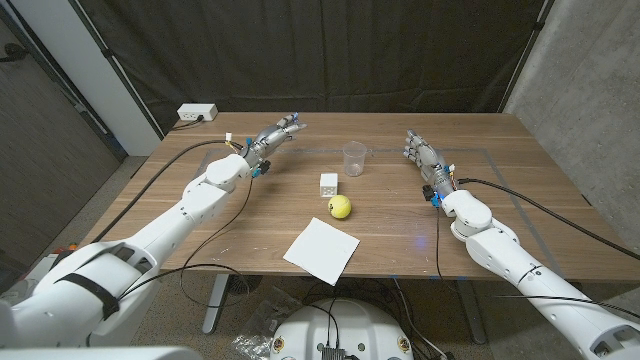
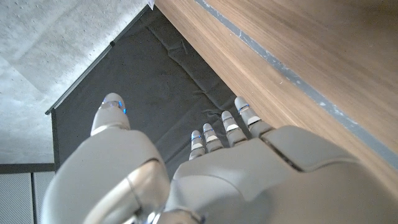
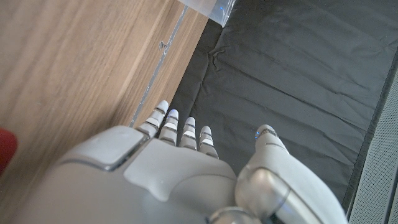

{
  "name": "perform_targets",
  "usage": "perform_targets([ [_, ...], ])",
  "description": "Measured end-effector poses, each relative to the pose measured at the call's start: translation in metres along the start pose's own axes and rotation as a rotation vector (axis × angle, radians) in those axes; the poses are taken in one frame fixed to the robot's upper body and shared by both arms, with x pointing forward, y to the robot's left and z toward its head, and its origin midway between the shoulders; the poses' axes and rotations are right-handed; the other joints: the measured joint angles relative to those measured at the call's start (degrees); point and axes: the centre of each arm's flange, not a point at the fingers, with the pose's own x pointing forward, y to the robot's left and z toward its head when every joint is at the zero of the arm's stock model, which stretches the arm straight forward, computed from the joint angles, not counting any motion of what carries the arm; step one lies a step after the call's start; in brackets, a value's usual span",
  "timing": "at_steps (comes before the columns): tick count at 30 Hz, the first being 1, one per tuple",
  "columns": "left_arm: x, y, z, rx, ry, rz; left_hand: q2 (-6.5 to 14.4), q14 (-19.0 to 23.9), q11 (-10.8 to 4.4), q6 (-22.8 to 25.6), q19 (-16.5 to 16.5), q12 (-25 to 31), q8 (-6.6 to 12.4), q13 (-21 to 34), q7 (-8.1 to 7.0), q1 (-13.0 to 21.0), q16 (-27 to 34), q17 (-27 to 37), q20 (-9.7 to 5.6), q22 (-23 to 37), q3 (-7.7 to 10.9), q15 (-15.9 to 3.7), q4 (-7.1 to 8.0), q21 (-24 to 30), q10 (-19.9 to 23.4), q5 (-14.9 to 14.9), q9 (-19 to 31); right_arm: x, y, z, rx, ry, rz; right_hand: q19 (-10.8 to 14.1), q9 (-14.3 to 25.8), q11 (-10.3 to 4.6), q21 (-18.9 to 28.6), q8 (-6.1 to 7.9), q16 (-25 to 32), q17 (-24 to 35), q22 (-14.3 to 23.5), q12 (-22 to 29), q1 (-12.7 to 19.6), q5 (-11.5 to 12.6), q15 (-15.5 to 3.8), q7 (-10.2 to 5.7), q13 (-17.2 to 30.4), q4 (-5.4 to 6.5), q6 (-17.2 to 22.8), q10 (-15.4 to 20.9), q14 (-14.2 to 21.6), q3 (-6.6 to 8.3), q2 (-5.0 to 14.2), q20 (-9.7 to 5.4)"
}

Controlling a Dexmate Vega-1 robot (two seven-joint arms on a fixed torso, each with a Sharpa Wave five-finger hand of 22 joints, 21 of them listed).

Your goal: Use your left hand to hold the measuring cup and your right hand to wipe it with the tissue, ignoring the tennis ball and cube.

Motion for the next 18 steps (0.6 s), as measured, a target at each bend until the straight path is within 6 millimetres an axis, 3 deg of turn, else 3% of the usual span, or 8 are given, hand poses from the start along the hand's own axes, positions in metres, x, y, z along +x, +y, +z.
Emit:
perform_targets([
  [3, 0.007, 0.0, 0.006, 0.032, -0.005, -0.034, -1.08, -1.65, 0.01, -0.91, -0.83, -0.72, -0.6, 0.06, 0.74, 1.65, -0.5, 0.0, 0.82, 0.06, -0.24, -0.02, -0.24, -0.83, -0.9, 0.0, 0.04, -0.001, 0.0, 0.001, -0.005, -0.002, -0.003, 0.0, 0.0, 0.0, 0.0, 0.0, 0.0, 0.0, 0.0, 0.0, 0.0, 0.0, 0.0, 0.0, 0.0, 0.0, 0.0, 0.0, 0.0, 0.0, 0.0, 0.0],
  [10, 0.017, -0.002, 0.018, 0.087, -0.016, -0.11, -3.34, -4.77, 1.43, -3.93, -2.16, -1.71, -2.6, 0.33, 0.62, 3.91, -1.07, 0.27, 2.15, 0.17, -1.76, 0.68, -0.3, -2.01, -4.17, 0.82, 0.31, -0.001, 0.0, 0.001, -0.008, -0.005, -0.004, 0.0, 0.0, 0.0, 0.0, 0.0, 0.0, 0.0, 0.0, 0.0, 0.0, 0.0, 0.0, 0.0, 0.0, 0.0, 0.0, 0.0, 0.0, 0.0, 0.0, 0.0],
  [18, 0.028, -0.006, 0.033, 0.154, -0.033, -0.208, -4.44, -7.96, 2.65, -6.76, -3.6, -2.38, -4.25, 0.33, 1.2, 5.05, -1.07, 0.47, 2.94, 0.27, -3.49, 1.79, 0.01, -3.38, -7.19, 1.99, 0.54, -0.001, 0.001, 0.001, -0.007, -0.006, -0.007, 0.0, 0.0, 0.0, -0.45, 0.0, 0.0, 0.0, 0.0, 0.0, 0.0, 0.0, 0.0, 0.0, 0.0, 0.0, 0.0, 0.0, 0.0, 0.0, 0.0, 0.0],
])
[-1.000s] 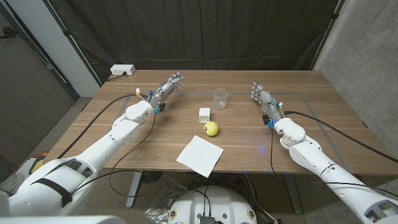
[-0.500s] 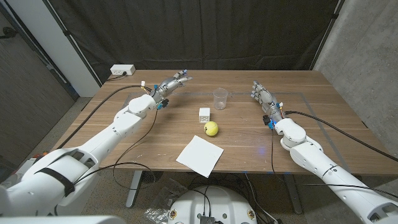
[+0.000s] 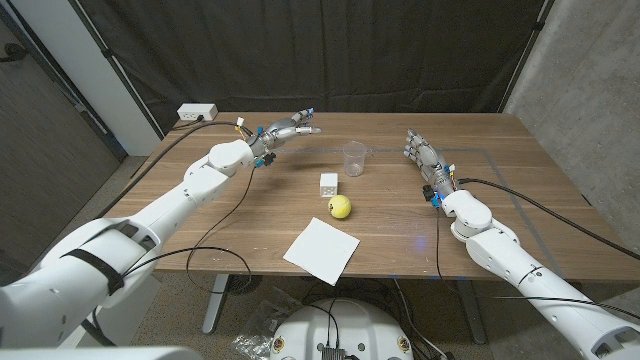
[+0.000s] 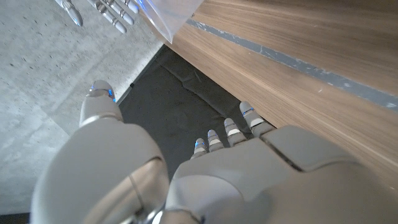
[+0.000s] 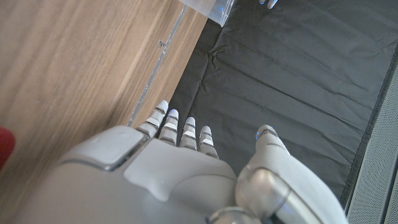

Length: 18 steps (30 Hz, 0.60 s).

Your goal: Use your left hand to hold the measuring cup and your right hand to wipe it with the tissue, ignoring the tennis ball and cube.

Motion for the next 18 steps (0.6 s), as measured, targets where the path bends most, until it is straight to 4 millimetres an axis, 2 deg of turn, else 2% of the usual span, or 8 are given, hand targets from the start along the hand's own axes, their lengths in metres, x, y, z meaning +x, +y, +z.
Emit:
perform_targets([
  [2, 0.003, 0.0, 0.004, 0.018, -0.002, -0.024, 0.09, -0.69, -0.12, 0.0, -0.26, 0.0, -0.05, 0.12, 0.0, 0.66, 0.0, 0.06, 0.26, 0.17, -0.19, -0.06, 0.13, -0.23, -0.94, 0.24, 0.04, 0.0, 0.0, 0.0, 0.0, 0.0, -0.003, 0.0, 0.0, 0.0, 0.0, 0.0, 0.0, 0.0, 0.03, 0.0, 0.0, 0.0, 0.0, 0.0, 0.0, 0.0, 0.0, 0.0, 0.0, 0.0, 0.0, 0.0],
  [6, 0.008, -0.003, 0.01, 0.052, -0.005, -0.07, 0.02, -1.73, -1.36, -0.22, -0.48, 0.01, -0.49, 0.26, -0.27, 1.58, 0.0, 0.07, 0.13, 0.17, -0.8, 0.11, -0.01, -0.62, -2.19, 0.91, 0.04, 0.0, 0.0, -0.001, 0.001, 0.001, -0.006, 0.0, 0.0, 0.0, 0.0, 0.0, 0.0, 0.0, 0.29, 0.0, -0.23, 0.0, 0.0, 0.0, 0.0, -0.2, 0.0, 0.0, 0.0, -0.2, -0.23, 0.0],
  [10, 0.012, -0.005, 0.016, 0.083, -0.004, -0.113, 0.9, -2.4, -2.45, -0.18, -0.92, 0.01, -0.93, 0.26, -1.45, 2.69, 0.0, 0.06, 0.31, 0.17, -1.03, 0.2, 0.08, -1.06, -3.5, 1.1, 0.3, 0.0, 0.0, -0.002, 0.003, 0.001, -0.008, 0.0, 0.0, 0.0, 0.0, 0.0, 0.0, 0.3, 0.3, 0.0, -0.23, 0.0, 0.0, 0.0, 0.0, -0.32, 0.0, 0.0, 0.0, -0.32, -0.23, 0.0],
  [15, 0.017, -0.01, 0.023, 0.128, -0.001, -0.162, 0.61, -2.95, -2.56, -0.18, -0.91, 0.01, -0.93, 0.26, -1.45, 3.74, 0.0, 0.06, 0.31, 0.16, -1.11, 0.13, 0.16, -1.27, -3.61, 1.56, 0.3, 0.0, 0.0, -0.002, 0.004, 0.002, -0.011, 0.0, 0.0, 0.0, 0.0, 0.0, 0.0, 0.3, 0.3, 0.0, -0.23, 0.0, 0.0, 0.0, 0.0, -0.15, 0.0, 0.0, 0.0, -0.49, -0.23, 0.0],
  [18, 0.02, -0.014, 0.029, 0.164, 0.002, -0.194, 0.99, -2.95, -2.56, -0.18, -0.91, 0.01, -0.93, 0.26, -2.07, 4.12, 0.0, 0.06, 0.31, 0.16, -1.1, 0.13, 0.16, -1.27, -3.61, 1.56, 0.3, 0.0, 0.0, -0.002, 0.005, 0.002, -0.013, 0.0, 0.0, 0.0, 0.0, 0.0, 0.0, 0.29, 0.29, 0.0, -0.23, 0.0, 0.0, 0.0, 0.0, -0.15, 0.0, 0.0, 0.0, -0.49, -0.23, 0.0],
])
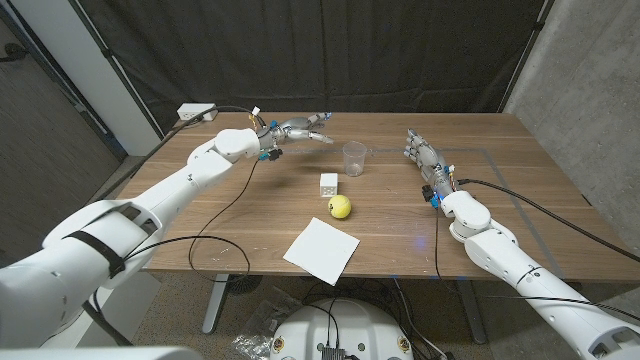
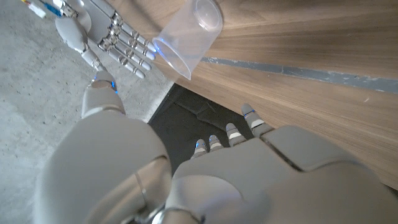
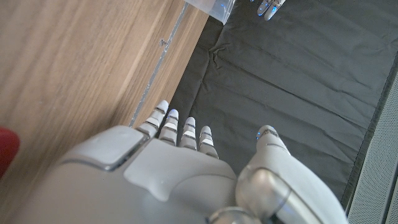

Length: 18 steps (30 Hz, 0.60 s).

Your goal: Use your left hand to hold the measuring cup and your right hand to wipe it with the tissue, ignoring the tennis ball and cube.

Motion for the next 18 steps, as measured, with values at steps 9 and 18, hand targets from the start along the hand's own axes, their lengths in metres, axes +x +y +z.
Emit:
perform_targets([
  [9, 0.008, -0.007, 0.013, 0.095, 0.029, -0.05, 0.89, 0.75, -0.22, -0.02, 0.04, 0.82, 0.38, 0.27, -1.03, 0.89, 0.53, -0.01, -0.03, 0.0, -0.25, -0.75, 0.26, -0.22, 0.23, 0.43, 0.27, 0.0, -0.001, 0.0, 0.004, -0.002, -0.005, 0.0, 0.0, 0.0, -0.49, 0.0, 0.0, 0.0, 0.0, 0.0, -0.24, 0.0, 0.0, 0.0, 0.0, 0.0, 0.0, 0.0, 0.0, 0.0, -0.24, 0.0],
  [18, 0.013, -0.01, 0.016, 0.126, 0.034, -0.046, 1.94, 2.82, 0.73, -0.09, 3.86, 2.02, 1.34, 0.55, -1.74, 3.03, 1.18, -0.01, 2.59, -0.01, -0.48, -1.09, 0.49, 0.5, 2.84, 0.44, 0.54, -0.001, -0.003, -0.002, 0.007, 0.001, -0.008, 0.0, 0.0, 0.0, -0.49, 0.0, 0.0, -0.01, -0.01, 0.0, -0.23, 0.0, 0.0, 0.0, 0.0, 0.24, 0.0, 0.0, 0.0, -0.23, -0.23, 0.0],
])
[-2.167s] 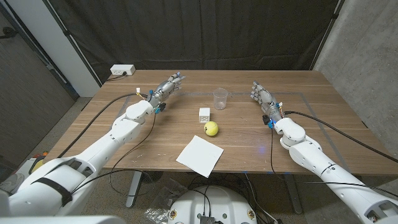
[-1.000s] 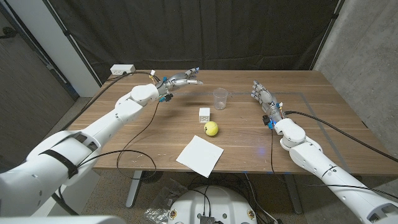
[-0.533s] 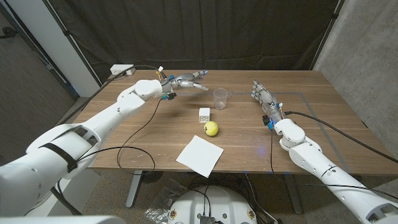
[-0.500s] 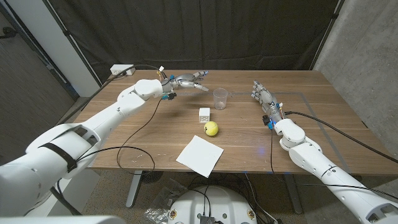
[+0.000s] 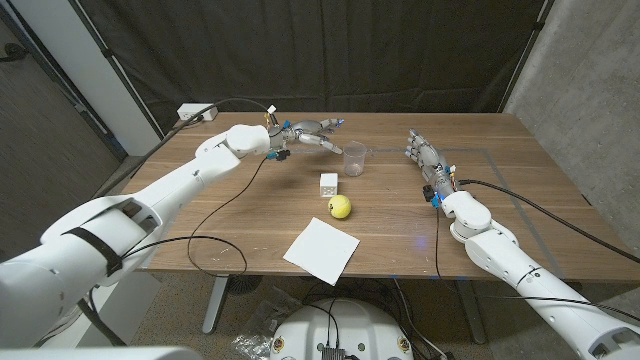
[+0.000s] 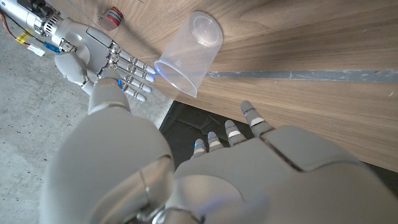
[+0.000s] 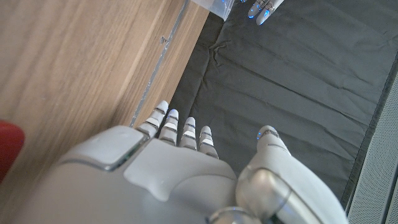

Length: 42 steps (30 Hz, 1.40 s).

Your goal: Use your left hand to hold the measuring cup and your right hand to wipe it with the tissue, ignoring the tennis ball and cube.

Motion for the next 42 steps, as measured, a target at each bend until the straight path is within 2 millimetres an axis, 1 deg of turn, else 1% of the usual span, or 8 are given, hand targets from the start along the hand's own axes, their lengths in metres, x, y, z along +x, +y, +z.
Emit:
perform_targets([
  [2, 0.0, 0.0, 0.001, 0.003, -0.004, 0.002, -0.23, 0.42, -0.28, -0.21, 0.69, 0.0, 0.22, 0.0, -0.21, 0.54, 0.24, 0.0, 0.52, 0.0, -0.07, 0.41, 0.07, 0.39, 0.25, 0.0, 0.0, 0.0, 0.0, 0.0, 0.0, 0.0, 0.0, 0.0, 0.0, 0.0, 0.0, 0.0, 0.0, 0.0, 0.0, 0.0, 0.0, 0.0, 0.0, 0.0, 0.0, 0.0, 0.0, 0.0, 0.0, 0.0, 0.0, 0.0],
  [11, 0.013, -0.01, 0.006, -0.017, -0.065, -0.006, 0.39, 1.78, -0.57, -0.13, 1.99, 0.32, 0.44, 0.0, -0.92, 2.03, 0.38, -0.16, -1.48, 0.0, -0.06, 0.42, 0.06, 0.44, 1.16, 0.0, 0.26, 0.0, -0.001, -0.002, 0.002, 0.003, -0.002, 0.0, 0.0, 0.0, 0.0, 0.0, 0.0, 0.0, 0.0, 0.0, -0.25, 0.0, 0.0, 0.0, 0.0, 0.0, 0.0, 0.0, 0.0, 0.0, 0.26, 0.0],
  [18, 0.011, -0.011, 0.021, -0.001, -0.151, -0.023, 0.81, 4.82, -0.84, -0.02, 5.49, 0.89, 0.97, -0.01, -2.46, 3.86, 0.61, -0.43, 0.44, 0.0, -0.48, -0.2, 0.14, 1.07, 3.49, 0.0, 0.26, 0.001, -0.002, -0.003, 0.002, 0.005, -0.005, 0.0, 0.0, 0.0, -0.35, 0.22, 0.0, -0.01, -0.01, 0.22, -0.25, 0.0, 0.0, 0.0, 0.0, -0.16, 0.0, 0.0, 0.0, -0.15, 0.26, 0.0],
  [19, 0.011, -0.012, 0.023, 0.002, -0.161, -0.026, 0.54, 5.97, -1.02, -0.01, 6.29, 0.98, 1.28, -0.03, -2.46, 4.77, 0.85, -0.43, 0.04, -0.06, -0.63, -0.31, -0.02, 1.35, 4.34, 0.0, 0.26, 0.001, -0.002, -0.003, 0.003, 0.005, -0.006, 0.0, 0.0, 0.0, -0.35, 0.22, 0.0, -0.01, 0.0, 0.22, -0.25, 0.0, 0.0, 0.0, 0.0, -0.16, 0.0, 0.0, 0.0, -0.16, 0.26, 0.0],
  [20, 0.044, -0.031, -0.024, -0.132, -0.009, -0.038, 0.66, 7.49, -1.16, -0.01, 7.15, 1.21, 1.31, -0.09, -2.46, 5.67, 1.23, -0.43, -0.45, -0.1, -0.62, -0.61, -0.01, 1.5, 5.33, -0.2, 0.26, 0.001, -0.002, -0.003, 0.006, 0.005, -0.003, 0.0, 0.0, 0.0, -0.35, 0.22, 0.0, -0.01, 0.0, 0.22, -0.25, 0.0, 0.0, 0.0, 0.0, -0.16, 0.0, 0.0, 0.0, -0.16, 0.26, 0.0],
  [27, 0.044, -0.031, -0.018, -0.125, -0.043, -0.041, 2.02, 14.71, -2.21, 4.24, 11.38, 2.03, 3.26, -0.18, -2.74, 11.2, 1.5, -0.69, -4.67, -0.02, -0.5, -0.99, -0.14, 2.31, 10.17, -0.84, 0.53, 0.002, -0.003, -0.005, 0.006, 0.01, -0.008, 0.0, 0.0, 0.0, -0.34, 0.22, 0.0, -0.01, 0.0, 0.22, -0.25, 0.0, 0.0, 0.0, 0.0, -0.16, 0.0, 0.0, 0.0, -0.15, 0.26, 0.0],
  [34, 0.057, -0.04, -0.026, -0.169, 0.018, -0.06, 5.14, 17.44, -3.62, 9.68, 14.0, 2.25, 5.23, -0.44, -2.65, 16.56, 1.2, -0.95, -5.85, 0.01, 1.12, -1.09, -0.22, 2.93, 13.67, -3.33, 0.53, 0.003, -0.004, -0.007, 0.01, 0.012, -0.009, 0.0, 0.0, 0.0, -0.34, 0.22, 0.0, -0.01, -0.01, 0.21, -0.25, 0.0, 0.0, 0.0, 0.0, -0.16, 0.0, 0.0, 0.0, -0.15, 0.26, 0.0],
  [42, 0.064, -0.044, -0.025, -0.216, 0.033, -0.049, 6.9, 19.26, -4.97, 14.51, 14.62, 2.27, 6.91, -0.44, -2.72, 18.34, 0.77, -0.87, -6.47, 0.11, 1.75, -1.09, 0.42, 3.14, 17.48, -5.91, 0.79, 0.006, -0.006, -0.008, 0.014, 0.012, -0.006, 0.0, 0.0, 0.0, -0.84, 0.22, 0.0, -0.06, -0.01, 0.22, -0.25, 0.0, 0.0, 0.0, 0.0, -0.16, 0.0, 0.0, 0.0, -0.15, 0.26, 0.0],
])
